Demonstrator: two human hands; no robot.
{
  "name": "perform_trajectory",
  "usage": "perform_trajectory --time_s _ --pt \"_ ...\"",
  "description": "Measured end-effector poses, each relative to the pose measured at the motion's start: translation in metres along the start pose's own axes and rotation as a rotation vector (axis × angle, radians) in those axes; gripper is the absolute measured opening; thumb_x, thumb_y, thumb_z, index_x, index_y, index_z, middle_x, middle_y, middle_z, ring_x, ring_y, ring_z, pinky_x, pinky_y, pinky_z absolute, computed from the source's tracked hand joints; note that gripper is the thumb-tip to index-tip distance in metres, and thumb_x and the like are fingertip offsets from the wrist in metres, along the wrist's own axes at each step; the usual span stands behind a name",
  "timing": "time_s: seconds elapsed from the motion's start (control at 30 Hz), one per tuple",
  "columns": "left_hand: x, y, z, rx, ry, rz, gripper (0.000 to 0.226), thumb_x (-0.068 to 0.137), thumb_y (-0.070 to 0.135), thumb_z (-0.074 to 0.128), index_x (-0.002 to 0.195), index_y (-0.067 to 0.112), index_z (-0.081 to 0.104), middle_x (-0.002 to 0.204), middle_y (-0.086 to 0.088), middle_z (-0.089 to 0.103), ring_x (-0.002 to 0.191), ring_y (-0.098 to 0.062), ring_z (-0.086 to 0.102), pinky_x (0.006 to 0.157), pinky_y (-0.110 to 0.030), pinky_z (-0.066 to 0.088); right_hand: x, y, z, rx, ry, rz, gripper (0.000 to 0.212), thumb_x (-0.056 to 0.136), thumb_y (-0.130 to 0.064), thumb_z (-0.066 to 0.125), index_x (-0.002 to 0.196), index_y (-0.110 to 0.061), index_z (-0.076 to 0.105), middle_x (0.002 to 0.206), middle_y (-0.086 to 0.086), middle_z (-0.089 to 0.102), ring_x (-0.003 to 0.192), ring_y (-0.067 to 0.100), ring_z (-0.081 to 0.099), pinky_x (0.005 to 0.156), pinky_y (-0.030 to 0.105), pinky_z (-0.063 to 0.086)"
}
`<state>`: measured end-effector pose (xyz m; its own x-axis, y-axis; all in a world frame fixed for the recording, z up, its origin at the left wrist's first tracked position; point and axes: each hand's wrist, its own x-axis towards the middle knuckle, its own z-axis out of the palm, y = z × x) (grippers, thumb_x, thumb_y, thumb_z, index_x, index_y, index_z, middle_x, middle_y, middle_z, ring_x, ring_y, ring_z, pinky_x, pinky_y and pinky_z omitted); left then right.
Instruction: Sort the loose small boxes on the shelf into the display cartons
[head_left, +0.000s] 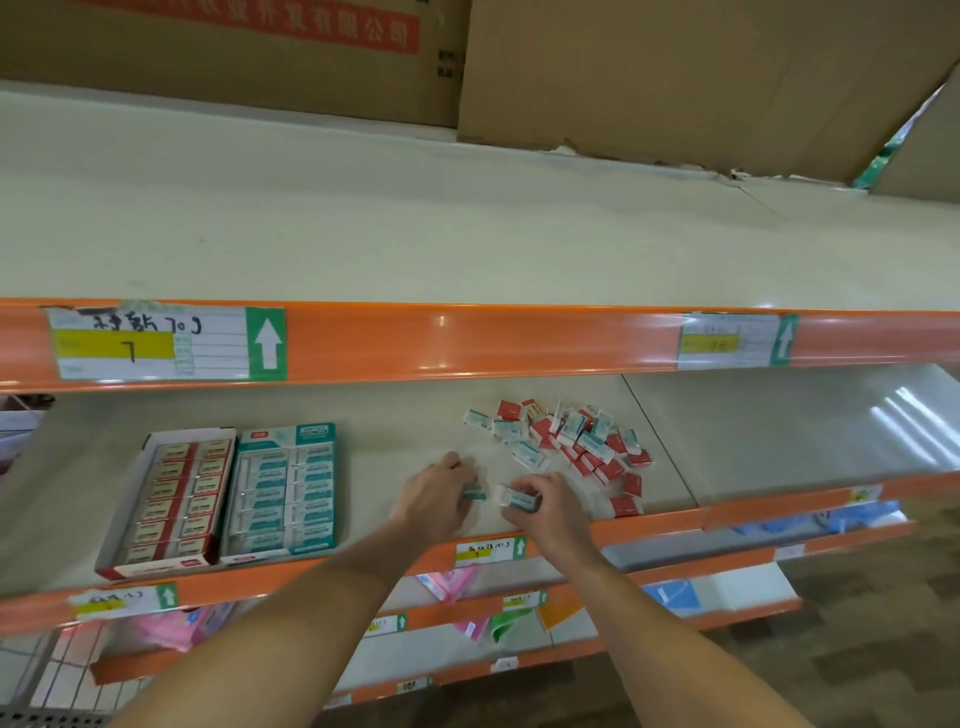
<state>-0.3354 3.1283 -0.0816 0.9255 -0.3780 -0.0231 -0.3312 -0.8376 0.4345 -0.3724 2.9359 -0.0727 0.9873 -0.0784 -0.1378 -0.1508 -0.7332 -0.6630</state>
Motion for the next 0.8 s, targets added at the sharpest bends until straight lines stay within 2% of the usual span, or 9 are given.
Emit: perform_trajectory --time_s 0.1,0.2,0.4,0.5,0.63,0.8 --pt "-0.006 -0.011 -0.011 0.007 0.048 0.014 0.031 0.092 0.021 0.056 0.124 0.021 0.06 0.121 0.0 0.052 0.106 -0.023 0.057 0.087 -0.035 0.048 0.003 -0.01 0.006 0.022 -0.002 -0.032 0.028 0.079 -0.026 0.081 0.102 -0.026 0.066 0.103 -0.006 0.057 0.091 0.009 0.06 0.076 0.019 0.049" --pt "-0.016 -0.022 -0.025 -0.014 0.089 -0.01 0.031 0.094 0.02 0.055 0.125 0.023 0.058 0.124 0.001 0.051 0.109 -0.022 0.056 0.091 -0.037 0.048 0.008 -0.024 0.018 0.008 -0.012 -0.083 0.028 0.077 -0.028 0.083 0.1 -0.025 0.068 0.098 -0.006 0.058 0.086 0.007 0.06 0.071 0.017 0.048" --pt "-0.046 -0.05 -0.052 -0.019 0.161 -0.069 0.027 0.094 0.024 0.056 0.121 0.025 0.057 0.119 0.004 0.052 0.102 -0.021 0.056 0.082 -0.044 0.051 0.02 -0.072 0.05 -0.037 -0.042 -0.177 0.031 0.076 -0.029 0.084 0.104 -0.023 0.072 0.099 -0.004 0.061 0.09 0.015 0.062 0.081 0.028 0.051" --pt "-0.063 -0.064 -0.063 -0.025 0.194 -0.104 0.025 0.093 0.024 0.059 0.118 0.024 0.059 0.114 0.004 0.053 0.097 -0.021 0.058 0.08 -0.042 0.05 0.019 -0.093 0.064 -0.049 -0.063 -0.233 0.028 0.076 -0.03 0.083 0.102 -0.025 0.074 0.094 -0.005 0.057 0.089 0.017 0.063 0.082 0.034 0.052" --pt "-0.089 -0.081 -0.076 -0.024 0.221 -0.148 0.019 0.094 0.025 0.058 0.112 0.025 0.06 0.115 0.008 0.052 0.099 -0.015 0.055 0.082 -0.035 0.05 0.013 -0.115 0.078 -0.098 -0.101 -0.292 0.03 0.08 -0.031 0.08 0.107 -0.022 0.073 0.095 -0.007 0.054 0.09 0.016 0.061 0.079 0.025 0.046" --pt "-0.116 -0.102 -0.093 0.015 0.238 -0.186 0.021 0.094 0.019 0.057 0.113 0.023 0.064 0.114 0.008 0.056 0.1 -0.013 0.058 0.08 -0.028 0.049 0.005 -0.14 0.093 -0.12 -0.145 -0.331 0.031 0.08 -0.034 0.078 0.109 -0.021 0.073 0.106 0.001 0.062 0.097 0.019 0.062 0.082 0.025 0.044"
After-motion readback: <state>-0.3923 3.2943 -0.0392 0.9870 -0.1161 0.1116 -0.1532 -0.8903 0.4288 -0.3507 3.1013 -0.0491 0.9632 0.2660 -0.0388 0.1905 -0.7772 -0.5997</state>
